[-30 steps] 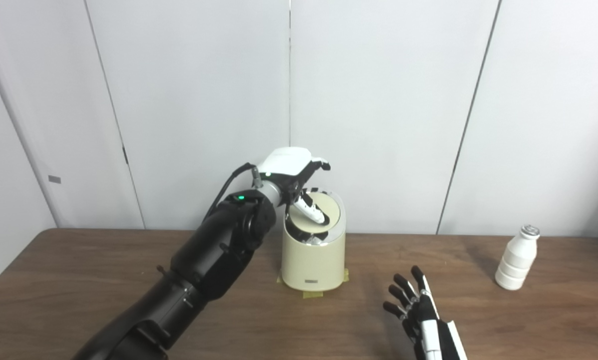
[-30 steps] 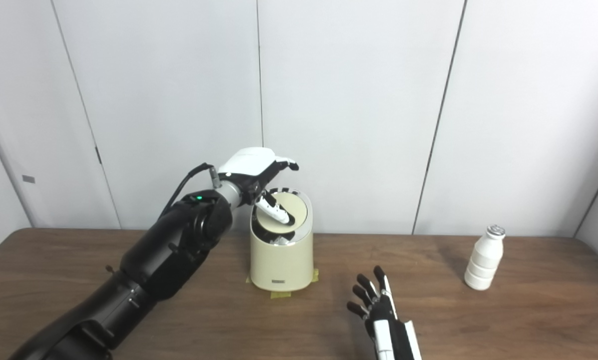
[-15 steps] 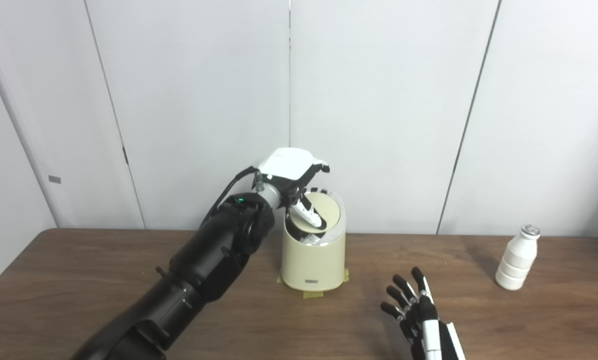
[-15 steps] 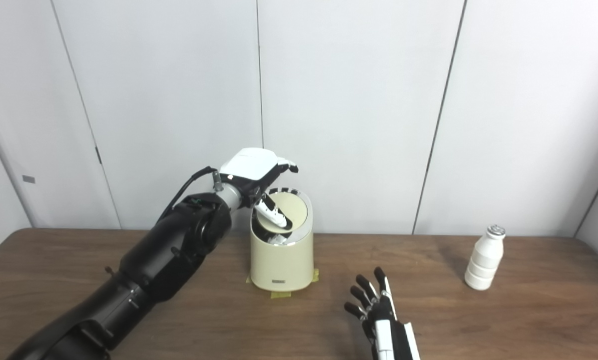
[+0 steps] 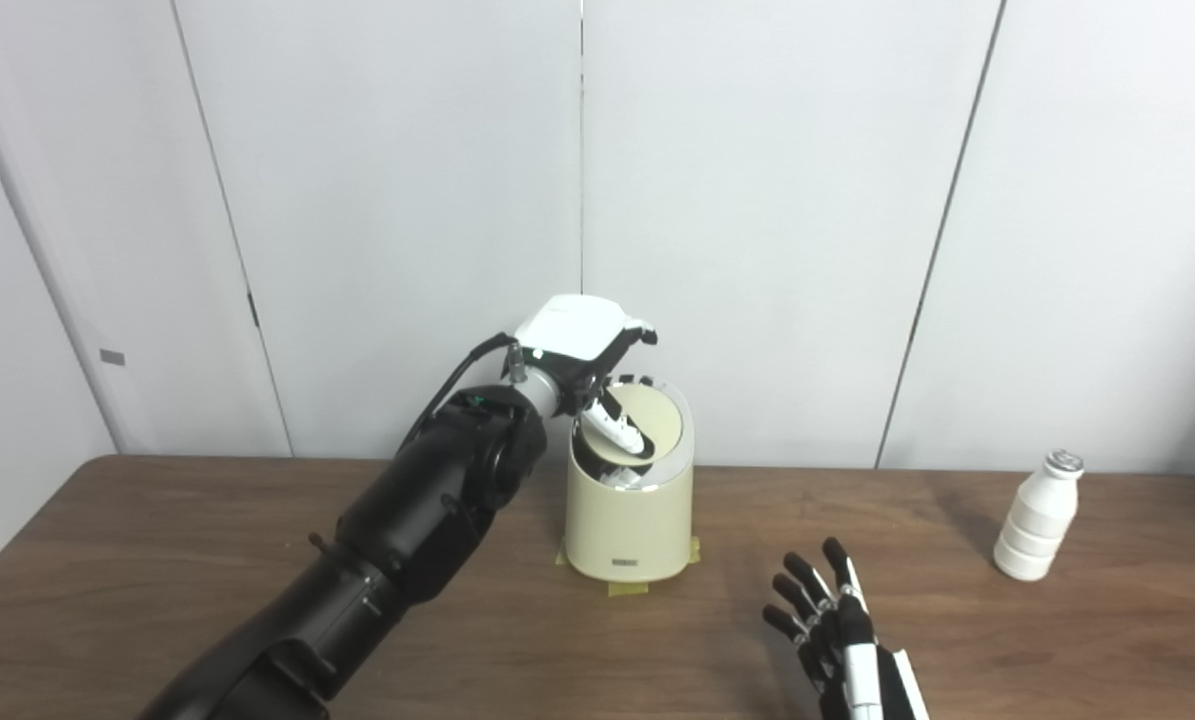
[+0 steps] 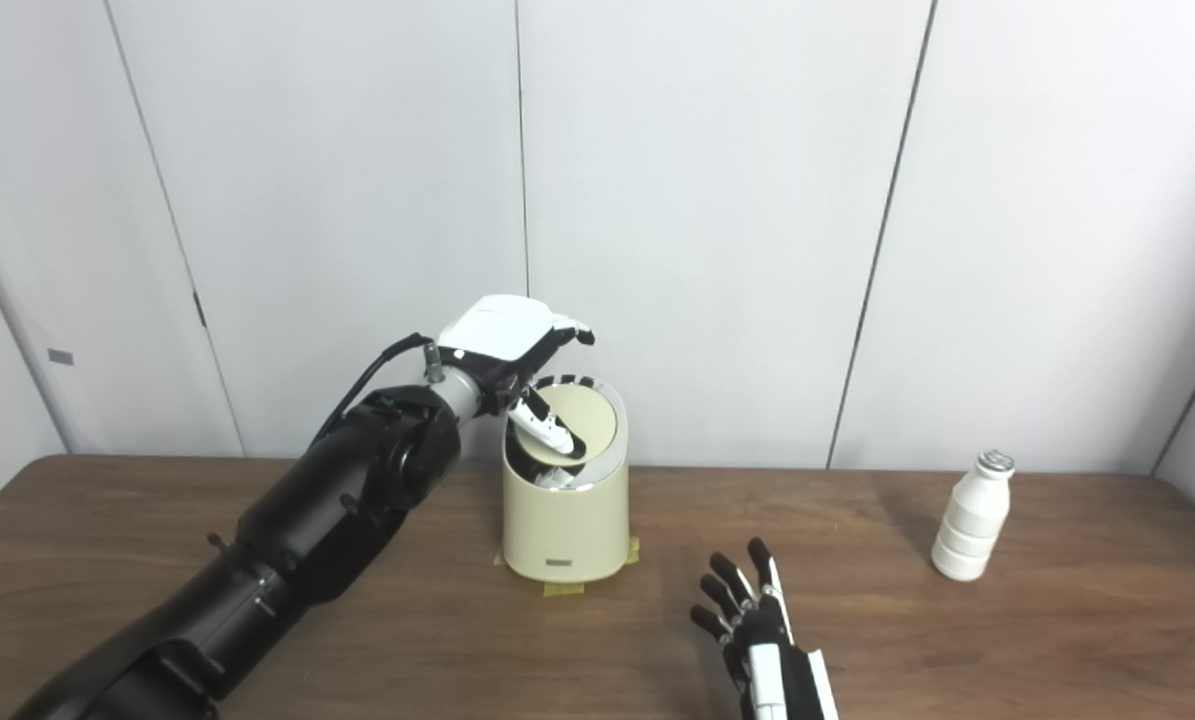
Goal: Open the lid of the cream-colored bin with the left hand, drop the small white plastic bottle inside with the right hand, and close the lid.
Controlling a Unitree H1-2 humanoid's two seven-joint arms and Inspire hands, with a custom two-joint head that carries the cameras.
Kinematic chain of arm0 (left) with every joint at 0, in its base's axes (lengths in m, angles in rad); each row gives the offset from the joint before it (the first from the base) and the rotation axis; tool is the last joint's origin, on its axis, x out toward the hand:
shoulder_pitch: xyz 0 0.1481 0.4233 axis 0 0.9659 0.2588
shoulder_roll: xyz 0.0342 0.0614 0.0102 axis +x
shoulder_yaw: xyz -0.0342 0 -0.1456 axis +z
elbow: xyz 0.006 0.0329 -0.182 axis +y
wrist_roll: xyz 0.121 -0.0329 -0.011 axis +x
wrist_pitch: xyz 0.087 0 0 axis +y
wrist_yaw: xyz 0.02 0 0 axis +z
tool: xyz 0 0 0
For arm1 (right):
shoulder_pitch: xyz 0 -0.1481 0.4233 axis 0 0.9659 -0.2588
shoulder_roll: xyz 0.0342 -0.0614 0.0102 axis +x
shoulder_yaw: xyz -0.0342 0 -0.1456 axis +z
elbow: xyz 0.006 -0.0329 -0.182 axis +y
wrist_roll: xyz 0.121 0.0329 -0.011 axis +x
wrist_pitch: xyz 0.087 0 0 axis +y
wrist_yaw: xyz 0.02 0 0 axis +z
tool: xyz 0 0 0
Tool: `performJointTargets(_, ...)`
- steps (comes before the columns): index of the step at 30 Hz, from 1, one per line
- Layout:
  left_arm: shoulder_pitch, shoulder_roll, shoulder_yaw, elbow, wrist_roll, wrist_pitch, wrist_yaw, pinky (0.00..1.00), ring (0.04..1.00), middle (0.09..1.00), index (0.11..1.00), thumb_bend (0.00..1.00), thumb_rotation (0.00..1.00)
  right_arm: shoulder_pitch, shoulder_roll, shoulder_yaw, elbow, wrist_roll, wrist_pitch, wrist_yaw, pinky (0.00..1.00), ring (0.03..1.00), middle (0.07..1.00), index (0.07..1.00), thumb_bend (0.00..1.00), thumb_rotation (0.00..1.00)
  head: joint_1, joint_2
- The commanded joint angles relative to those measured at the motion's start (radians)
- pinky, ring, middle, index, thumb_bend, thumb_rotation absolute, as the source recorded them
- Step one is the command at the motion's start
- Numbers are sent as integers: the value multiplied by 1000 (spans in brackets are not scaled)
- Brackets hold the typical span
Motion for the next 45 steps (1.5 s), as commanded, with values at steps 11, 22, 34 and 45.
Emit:
performJointTargets(11, -47, 12, -18, -20, 44, -36, 9, 771, 877, 884, 873, 912, 131, 111, 23, 23, 59, 15, 24, -1, 834, 899, 907, 1000, 639, 939, -4, 14)
performJointTargets(22, -22, -1, -68, -14, 74, -78, 8, 793, 869, 868, 862, 948, 126, 120, 28, 30, 48, 18, 27, -2, 826, 900, 909, 1000, 652, 927, -13, 22)
performJointTargets(34, -31, 7, -22, -33, 43, -41, -41, 766, 868, 879, 876, 917, 120, 118, 21, 38, 44, 4, 38, -15, 809, 887, 903, 1000, 681, 936, -11, 26)
performJointTargets(45, -34, 38, 151, -146, -110, 43, -125, 661, 799, 844, 857, 866, 112, 104, 11, 39, 60, 9, 39, -15, 810, 886, 900, 1000, 678, 931, -6, 20)
